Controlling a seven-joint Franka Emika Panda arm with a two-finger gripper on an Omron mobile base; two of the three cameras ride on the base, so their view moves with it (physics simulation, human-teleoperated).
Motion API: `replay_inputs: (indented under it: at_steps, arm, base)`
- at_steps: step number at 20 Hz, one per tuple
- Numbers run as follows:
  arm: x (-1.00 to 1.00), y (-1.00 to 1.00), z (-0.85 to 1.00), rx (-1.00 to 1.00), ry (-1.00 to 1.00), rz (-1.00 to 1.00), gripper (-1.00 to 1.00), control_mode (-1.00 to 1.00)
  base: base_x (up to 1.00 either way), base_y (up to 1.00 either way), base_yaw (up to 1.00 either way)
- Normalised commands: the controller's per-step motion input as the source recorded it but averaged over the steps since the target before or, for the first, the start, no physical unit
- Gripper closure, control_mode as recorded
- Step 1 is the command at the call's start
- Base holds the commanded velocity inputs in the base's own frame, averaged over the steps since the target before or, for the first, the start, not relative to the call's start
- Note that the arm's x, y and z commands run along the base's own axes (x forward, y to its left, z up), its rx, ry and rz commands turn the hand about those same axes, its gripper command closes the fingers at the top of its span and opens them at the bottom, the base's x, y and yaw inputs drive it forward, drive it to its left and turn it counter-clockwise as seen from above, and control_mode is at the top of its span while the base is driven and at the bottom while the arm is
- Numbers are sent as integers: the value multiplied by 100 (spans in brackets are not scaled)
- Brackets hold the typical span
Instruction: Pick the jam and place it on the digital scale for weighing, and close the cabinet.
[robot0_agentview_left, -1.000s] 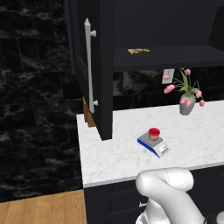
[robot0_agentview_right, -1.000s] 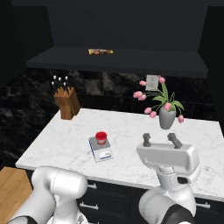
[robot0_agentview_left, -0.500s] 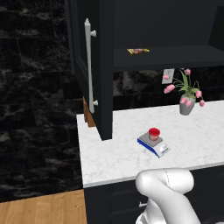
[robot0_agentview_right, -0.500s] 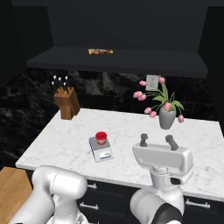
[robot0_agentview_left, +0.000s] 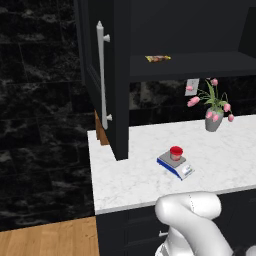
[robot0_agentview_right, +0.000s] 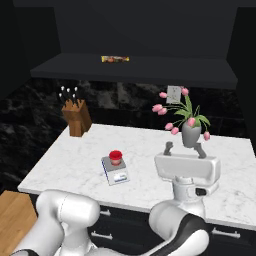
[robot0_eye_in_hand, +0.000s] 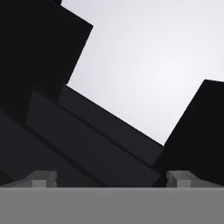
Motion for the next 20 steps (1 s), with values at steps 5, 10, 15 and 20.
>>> replay_inputs:
  at_steps: [5, 10, 15, 20]
  arm:
    - [4, -64, -9, 10, 6, 1, -100, -100]
    - [0, -57, -17, 9, 7, 0, -100, -100]
    - [-1, -85, -1, 13, 1, 0, -100, -100]
    - [-4, -69, 0, 7, 19, 0, -100, -100]
  base:
    - [0, 0, 0]
    - [0, 0, 0]
    - [0, 0, 0]
    - [0, 0, 0]
